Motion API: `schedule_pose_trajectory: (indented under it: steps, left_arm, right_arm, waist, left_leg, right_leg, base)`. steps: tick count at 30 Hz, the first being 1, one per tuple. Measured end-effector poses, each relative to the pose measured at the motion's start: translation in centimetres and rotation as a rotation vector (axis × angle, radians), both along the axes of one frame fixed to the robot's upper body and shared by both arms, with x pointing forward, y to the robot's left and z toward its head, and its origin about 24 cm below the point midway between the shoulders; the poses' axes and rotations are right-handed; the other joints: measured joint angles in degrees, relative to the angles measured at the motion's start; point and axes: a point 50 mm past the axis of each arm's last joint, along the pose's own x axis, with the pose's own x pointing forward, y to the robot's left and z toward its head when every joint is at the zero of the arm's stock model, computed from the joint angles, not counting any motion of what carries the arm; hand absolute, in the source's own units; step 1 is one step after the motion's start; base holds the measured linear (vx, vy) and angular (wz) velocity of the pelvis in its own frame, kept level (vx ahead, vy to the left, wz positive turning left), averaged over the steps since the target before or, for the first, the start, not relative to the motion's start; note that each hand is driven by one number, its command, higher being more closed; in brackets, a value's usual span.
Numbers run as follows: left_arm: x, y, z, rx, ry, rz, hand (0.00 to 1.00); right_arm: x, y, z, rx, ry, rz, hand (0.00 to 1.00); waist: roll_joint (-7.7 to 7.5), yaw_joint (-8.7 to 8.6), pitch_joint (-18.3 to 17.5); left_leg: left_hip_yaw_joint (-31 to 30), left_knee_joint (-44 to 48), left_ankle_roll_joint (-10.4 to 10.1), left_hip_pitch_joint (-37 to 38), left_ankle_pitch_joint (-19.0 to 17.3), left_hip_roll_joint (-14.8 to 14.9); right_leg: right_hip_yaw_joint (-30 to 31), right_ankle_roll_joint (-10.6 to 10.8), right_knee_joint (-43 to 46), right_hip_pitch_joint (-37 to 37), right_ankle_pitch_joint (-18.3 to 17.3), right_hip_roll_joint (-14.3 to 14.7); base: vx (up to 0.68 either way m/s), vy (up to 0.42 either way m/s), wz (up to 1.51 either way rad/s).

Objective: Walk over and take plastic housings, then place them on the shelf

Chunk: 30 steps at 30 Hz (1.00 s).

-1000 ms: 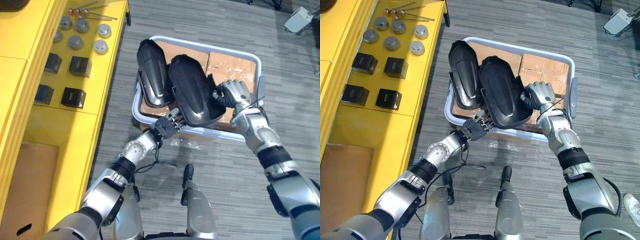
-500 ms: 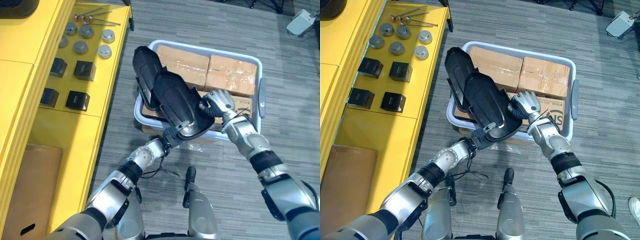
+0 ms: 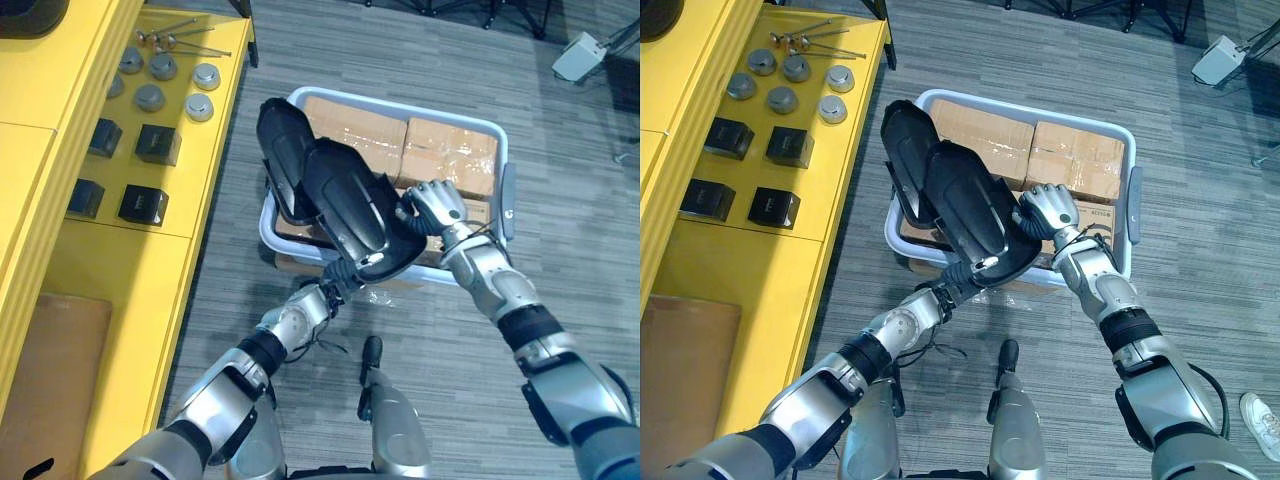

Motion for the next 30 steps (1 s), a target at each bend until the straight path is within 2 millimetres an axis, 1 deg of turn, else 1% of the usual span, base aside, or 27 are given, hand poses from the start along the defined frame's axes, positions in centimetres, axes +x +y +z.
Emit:
schedule_pose_trajectory:
  steps: [4,6,9,10,14,20,24,28,30]
  left_arm:
    - [0.1,0.0,0.4,-0.013,-0.027,0.014,1.00]
    - [0.2,0.1,0.6,0.003,-0.053,0.020,1.00]
    - [0.3,0.0,1.0,0.023,-0.098,0.015,1.00]
    - [0.3,0.1,1.0,0.025,-0.104,0.017,1.00]
    - [0.5,0.1,2.0,0.096,-0.231,0.023,1.00]
    - [0.4,0.0,3.3,0.207,-0.385,0.038,1.00]
    - [0.5,0.5,4.5,0.257,-0.470,0.078,1.00]
    - [0.7,1.1,5.4,0.314,-0.547,0.129,1.00]
    - [0.8,1.7,5.9,0.364,-0.591,0.150,1.00]
  right_arm:
    - [-0.3,0.1,0.3,0.026,-0.049,0.008,1.00]
    - [-0.4,0.0,0.2,0.043,-0.068,0.007,1.00]
    - [-1.0,-0.3,0.2,0.086,-0.104,0.002,1.00]
    - [-1.1,-0.4,0.1,0.089,-0.106,0.001,1.00]
    - [-1.8,-1.0,0.3,0.135,-0.157,-0.010,1.00]
    - [-3.1,-1.9,-0.1,0.196,-0.235,-0.023,1.00]
    - [-3.5,-1.9,-0.1,0.222,-0.276,-0.019,1.00]
    - [-4.0,-2.0,-0.9,0.233,-0.271,-0.020,1.00]
    - [-4.6,-1.9,-2.3,0.236,-0.225,-0.014,1.00]
  waist:
    - [-0.35,-0.51,0.15]
    - [-1.19,-1.00,0.02]
    - [-2.26,-1.18,0.08]
    - [-2.30,-1.18,0.08]
    - [-2.46,-1.12,0.13]
    - [-2.67,-1.90,0.24]
    - [-2.68,-2.28,0.24]
    - [-2.67,-2.03,0.24]
    - [-2.67,-1.82,0.24]
  left_leg:
    - [0.19,-0.24,0.00,0.22,0.00,0.01]
    - [0.29,-0.29,-0.01,0.33,-0.01,0.02]
    - [0.51,-0.37,-0.02,0.62,-0.02,0.04]
    - [0.54,-0.39,-0.02,0.67,-0.02,0.04]
    - [1.84,-1.05,-0.03,2.01,-0.02,0.10]
    - [2.44,-2.25,-0.35,4.19,0.06,0.15]
    - [2.81,-2.54,-0.42,4.98,-0.01,0.15]
    - [3.06,-2.94,-0.45,5.44,0.02,0.14]
    - [3.02,-3.30,-0.45,6.21,0.03,0.10]
  right_leg:
    - [0.12,-0.05,-0.01,0.01,-0.03,0.01]
    - [0.18,-0.07,-0.04,0.03,-0.05,0.02]
    - [0.39,-0.16,-0.04,0.10,-0.11,0.03]
    - [0.43,-0.16,-0.04,0.11,-0.11,0.03]
    - [1.50,-0.22,-0.02,0.27,-0.16,0.02]
    - [1.71,-0.35,-0.24,1.56,-0.30,0.11]
    - [1.83,-0.34,-0.61,2.09,-0.30,0.11]
    - [1.96,-0.32,-0.78,2.30,-0.30,0.11]
    - [1.74,-0.32,-1.08,3.18,-0.30,0.11]
  base:
    - [0.00,0.001,-0.01]
    - [0.00,0.000,0.00]
    - [0.00,0.004,-0.01]
    - [-0.01,0.011,-0.05]
    - [-0.01,0.012,-0.11]
    - [0.00,0.003,-0.04]
    - [0.00,0.009,-0.03]
    - [0.00,0.007,-0.02]
    - [0.00,0.000,0.00]
